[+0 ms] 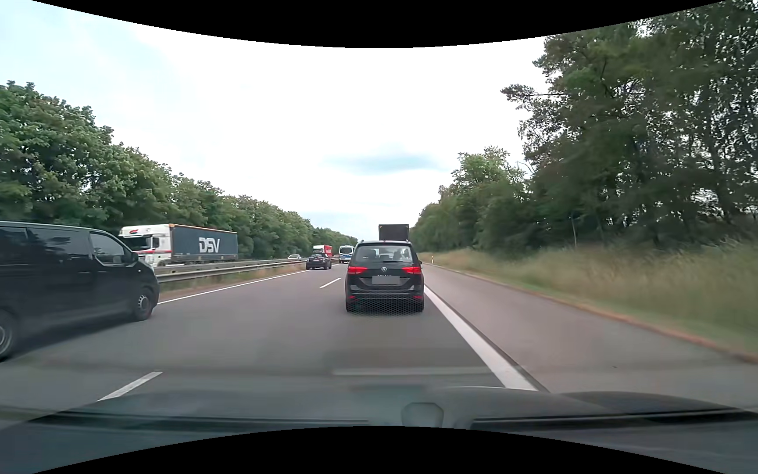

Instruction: Follow the waypoints while adhering to traffic rules and regulations

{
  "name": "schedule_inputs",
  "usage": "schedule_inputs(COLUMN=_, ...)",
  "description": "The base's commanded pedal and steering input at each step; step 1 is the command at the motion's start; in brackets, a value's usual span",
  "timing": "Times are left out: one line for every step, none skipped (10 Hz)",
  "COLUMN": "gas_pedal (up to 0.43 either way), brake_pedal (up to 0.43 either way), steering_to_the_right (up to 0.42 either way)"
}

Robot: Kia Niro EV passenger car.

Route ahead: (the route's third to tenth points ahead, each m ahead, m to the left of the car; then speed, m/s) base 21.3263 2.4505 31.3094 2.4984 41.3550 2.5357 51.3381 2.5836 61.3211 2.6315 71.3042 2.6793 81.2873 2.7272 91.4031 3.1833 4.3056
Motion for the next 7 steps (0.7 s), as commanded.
schedule_inputs(gas_pedal=0.11, brake_pedal=0.0, steering_to_the_right=-0.001)
schedule_inputs(gas_pedal=0.118, brake_pedal=0.0, steering_to_the_right=-0.001)
schedule_inputs(gas_pedal=0.118, brake_pedal=0.0, steering_to_the_right=-0.001)
schedule_inputs(gas_pedal=0.118, brake_pedal=0.0, steering_to_the_right=-0.001)
schedule_inputs(gas_pedal=0.13, brake_pedal=0.0, steering_to_the_right=-0.001)
schedule_inputs(gas_pedal=0.13, brake_pedal=0.0, steering_to_the_right=-0.001)
schedule_inputs(gas_pedal=0.13, brake_pedal=0.0, steering_to_the_right=-0.001)
